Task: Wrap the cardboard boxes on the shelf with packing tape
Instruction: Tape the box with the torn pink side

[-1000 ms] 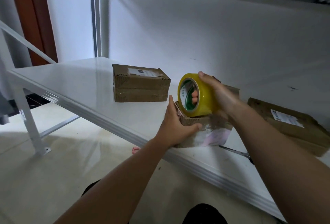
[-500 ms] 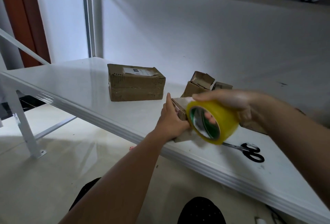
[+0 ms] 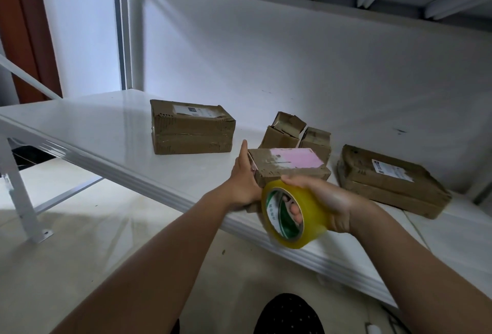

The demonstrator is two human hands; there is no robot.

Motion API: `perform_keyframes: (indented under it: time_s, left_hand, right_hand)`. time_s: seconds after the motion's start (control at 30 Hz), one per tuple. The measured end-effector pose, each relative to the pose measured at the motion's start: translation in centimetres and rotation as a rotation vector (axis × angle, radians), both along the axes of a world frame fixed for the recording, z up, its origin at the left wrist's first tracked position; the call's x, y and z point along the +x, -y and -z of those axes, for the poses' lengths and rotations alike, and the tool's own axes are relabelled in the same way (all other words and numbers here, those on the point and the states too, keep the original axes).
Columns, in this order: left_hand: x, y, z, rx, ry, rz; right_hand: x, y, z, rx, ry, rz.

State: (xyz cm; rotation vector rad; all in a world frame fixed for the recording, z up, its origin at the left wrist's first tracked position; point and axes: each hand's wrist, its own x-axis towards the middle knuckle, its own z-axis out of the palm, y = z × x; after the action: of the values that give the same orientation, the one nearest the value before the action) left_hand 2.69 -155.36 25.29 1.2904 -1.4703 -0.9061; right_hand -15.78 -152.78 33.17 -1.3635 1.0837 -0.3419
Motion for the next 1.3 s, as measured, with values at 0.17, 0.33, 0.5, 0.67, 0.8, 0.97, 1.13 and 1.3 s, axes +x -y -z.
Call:
perform_keyframes:
  time_s: [0.17,0.33,0.5,0.67,0.8,0.97,1.13,1.3]
  left_hand:
    - [0.8,-1.4,2.4,0.020,0.186,-0.056]
    - [1.5,-1.4,2.6,0.044,0.552,-0.134]
    - [2.9,-2.0,2.3,0.043,0.426,-0.032]
    - [3.3,-1.1,1.2,0.123,0.553,0.136]
    - [3.6,0.6,0.4,0.075,0.822,-0.033]
    - [3.3,2.4,1.2,-0.109,0.447,-0.040]
    - [2.9,3.3,2.8,-0.192,0.411,-0.129]
    - [2.9,3.1,2.9,-0.230,0.572,-0.063]
  right_hand:
    - [1.3,-0.6,1.6,-0.033,0.081,0.006]
    - [1.2,-0.3,1.6,-0.064,0.112,0.001]
    - [1.7,1.5,-0.9,-0.134,0.080,-0.014]
    - [3.2,4.4,-5.0,-0.071,0.212,-0.085]
    - [4.9,6.1,-5.8,-0.051,0.188,-0.094]
    - [6.0,7.8,-6.0,-0.098,0.140,0.014]
    - [6.9,8.6,-5.9,-0.051,0.154,0.006]
    - [7.1,9.1,-6.0,-0.003,0.175,0.029]
